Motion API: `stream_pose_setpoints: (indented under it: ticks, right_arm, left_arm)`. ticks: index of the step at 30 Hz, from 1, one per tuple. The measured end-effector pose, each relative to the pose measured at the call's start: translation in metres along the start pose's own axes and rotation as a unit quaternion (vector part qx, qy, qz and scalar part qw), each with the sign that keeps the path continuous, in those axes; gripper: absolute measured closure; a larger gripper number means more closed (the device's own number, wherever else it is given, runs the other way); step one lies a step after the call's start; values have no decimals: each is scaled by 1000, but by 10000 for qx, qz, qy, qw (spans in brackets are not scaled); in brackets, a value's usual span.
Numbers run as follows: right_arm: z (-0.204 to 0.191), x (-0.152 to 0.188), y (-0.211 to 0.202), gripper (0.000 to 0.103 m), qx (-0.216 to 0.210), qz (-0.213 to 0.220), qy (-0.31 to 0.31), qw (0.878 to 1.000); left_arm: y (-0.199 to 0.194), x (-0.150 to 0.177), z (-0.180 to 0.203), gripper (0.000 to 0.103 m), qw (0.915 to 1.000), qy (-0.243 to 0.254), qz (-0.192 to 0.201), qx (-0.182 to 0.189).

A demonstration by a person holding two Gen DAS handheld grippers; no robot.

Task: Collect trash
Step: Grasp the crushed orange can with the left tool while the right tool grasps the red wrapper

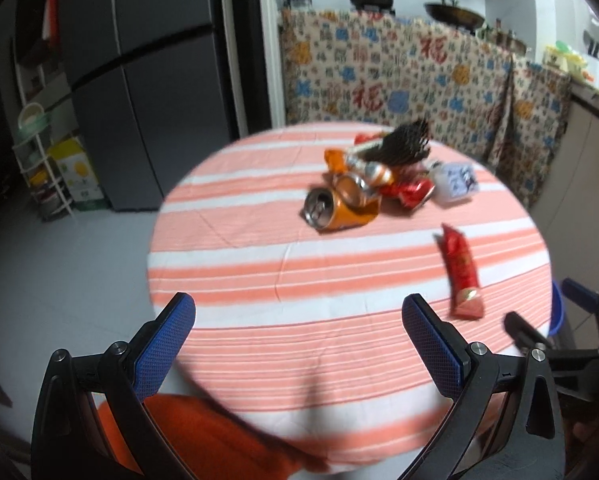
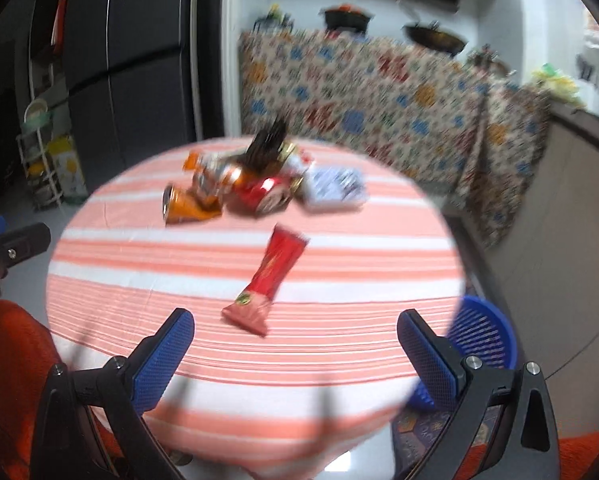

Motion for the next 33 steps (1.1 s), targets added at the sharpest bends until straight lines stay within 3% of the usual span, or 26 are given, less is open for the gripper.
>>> stream_pose_setpoints:
  ticks: [8,14,18,23,26,33]
  right_arm:
    - [-23,8,81,0,-193,-799,-63,9966]
    - [-12,12,110,0,-230,-1203,-48,9925]
    - [8,9,115,0,-228,-1196,-19,9926]
    - [33,-2,130,0,-236,-1174,-69,9928]
    - [32,-6,135,0,-494,-1139,-380,9915]
    - [25,-11,140,0,-926,-1034,-834,9868]
  left_arm:
    - [72,-6,12,0,9964,92,-706,469]
    - [132,-4,18,1,9911,308,-1253,342]
    - [160,-4,18,1,9882,457,-1415,360]
    - [187,-20,12,0,9892,628,-1180,607]
    - [199,-31,10,0,9890,741,-1048,738]
    - [228,-59,37,1,9804,1300,-928,1157]
Point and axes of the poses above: each gripper's, at about its wrist camera, not at the fingertips, and y roughly the way its jaws point, z to its right, x to its underside, the point moved 9 cm from there along y, roughly the way its jaws point
